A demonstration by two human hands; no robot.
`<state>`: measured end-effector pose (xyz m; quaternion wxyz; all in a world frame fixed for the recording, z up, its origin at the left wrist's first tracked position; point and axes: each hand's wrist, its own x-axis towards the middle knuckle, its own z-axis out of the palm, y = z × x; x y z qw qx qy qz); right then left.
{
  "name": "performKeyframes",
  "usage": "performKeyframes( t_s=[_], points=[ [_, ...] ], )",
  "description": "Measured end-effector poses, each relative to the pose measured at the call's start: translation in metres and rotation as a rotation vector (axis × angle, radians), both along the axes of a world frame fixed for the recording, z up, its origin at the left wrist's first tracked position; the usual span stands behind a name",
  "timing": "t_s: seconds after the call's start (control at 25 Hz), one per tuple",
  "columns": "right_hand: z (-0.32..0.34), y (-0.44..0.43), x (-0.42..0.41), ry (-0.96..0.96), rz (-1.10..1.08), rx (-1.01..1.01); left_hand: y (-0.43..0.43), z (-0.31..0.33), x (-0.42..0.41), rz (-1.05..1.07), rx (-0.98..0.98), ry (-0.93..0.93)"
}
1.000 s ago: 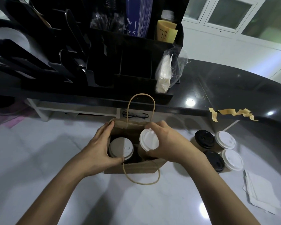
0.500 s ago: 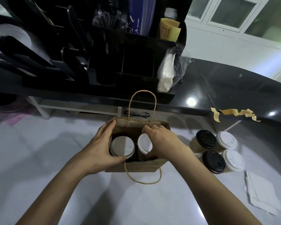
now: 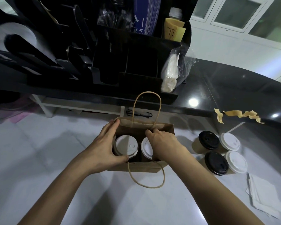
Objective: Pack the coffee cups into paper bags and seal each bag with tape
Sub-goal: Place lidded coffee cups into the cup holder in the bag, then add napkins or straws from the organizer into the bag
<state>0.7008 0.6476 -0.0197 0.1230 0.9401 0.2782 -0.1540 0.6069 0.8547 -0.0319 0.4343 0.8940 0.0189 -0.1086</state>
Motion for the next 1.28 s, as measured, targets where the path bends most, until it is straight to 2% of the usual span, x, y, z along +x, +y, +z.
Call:
performKeyframes(
  t_s=[0.28,0.48,0.8,1.08,1.16,1.28],
  points=[
    [-0.006,0.007,0.0,-0.059,0.074,-0.122,0.0,-0.002,0.0,0.004,0.005,-0.01],
    [-0.008,0.005,0.006,-0.025,0.068,-0.1,0.0,0.0,-0.002,0.013,-0.008,-0.007],
    [0.009,-0.014,-0.004,-0.038,0.097,0.155,0.004,0.005,-0.002,0.056,0.008,0.018],
    [0.028,-0.027,-0.007,-0.24,0.193,0.365,0.014,0.007,-0.003,0.095,0.015,0.018],
    [0.029,-0.031,-0.007,-0.314,0.174,0.391,0.019,0.007,-0.005,0.102,0.008,0.024],
    [0.029,-0.034,-0.007,-0.316,0.106,0.393,0.023,0.009,-0.008,0.106,0.011,0.043]
  ],
)
